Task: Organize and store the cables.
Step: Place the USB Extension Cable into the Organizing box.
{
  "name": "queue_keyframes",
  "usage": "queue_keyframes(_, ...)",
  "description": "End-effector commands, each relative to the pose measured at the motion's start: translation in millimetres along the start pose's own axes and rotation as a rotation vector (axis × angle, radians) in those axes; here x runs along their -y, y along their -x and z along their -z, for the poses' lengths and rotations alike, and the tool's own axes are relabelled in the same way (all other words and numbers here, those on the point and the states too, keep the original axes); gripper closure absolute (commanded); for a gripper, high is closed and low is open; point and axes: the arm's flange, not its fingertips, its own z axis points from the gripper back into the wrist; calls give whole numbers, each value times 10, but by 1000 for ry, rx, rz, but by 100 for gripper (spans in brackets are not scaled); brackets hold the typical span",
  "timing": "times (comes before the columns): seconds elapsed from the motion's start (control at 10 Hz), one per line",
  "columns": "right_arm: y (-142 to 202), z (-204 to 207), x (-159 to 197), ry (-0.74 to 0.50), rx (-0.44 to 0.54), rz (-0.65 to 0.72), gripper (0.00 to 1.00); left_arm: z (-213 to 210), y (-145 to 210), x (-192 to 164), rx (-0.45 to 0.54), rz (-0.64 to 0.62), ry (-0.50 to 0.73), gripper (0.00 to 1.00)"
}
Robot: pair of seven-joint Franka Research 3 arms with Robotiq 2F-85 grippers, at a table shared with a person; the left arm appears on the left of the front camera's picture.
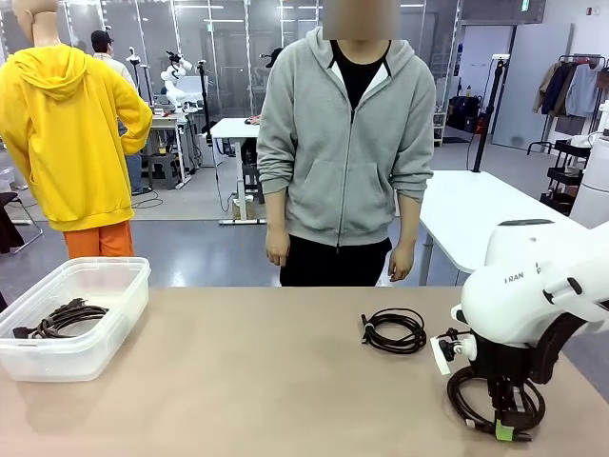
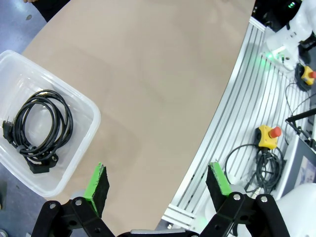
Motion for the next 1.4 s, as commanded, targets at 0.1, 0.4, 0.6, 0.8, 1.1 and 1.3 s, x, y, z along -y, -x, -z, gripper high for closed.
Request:
queue_keyframes(0.1, 294, -344, -569, 154, 108, 39, 100, 5, -51, -14, 14, -13, -15, 0)
queue_keyframes(0.4, 229, -1198, -517, 248, 170, 13, 100, 5, -51, -14, 14, -13, -15, 0)
queue_keyframes(0.6, 147, -1308, -444, 234, 158, -6, 100, 5, -51, -14, 14, -13, -15, 0)
queue_keyframes(0.8, -352, -1484, -427, 257, 193, -104, 100, 5, -51, -14, 14, -13, -15, 0)
queue_keyframes(1.1, -1507, -1587, -495, 296, 200, -249, 100, 5, -51, -14, 14, -13, -15, 0)
queue_keyframes(1.3, -2387, -1388, -607, 289, 192, -251, 100, 5, -51, -14, 14, -13, -15, 0)
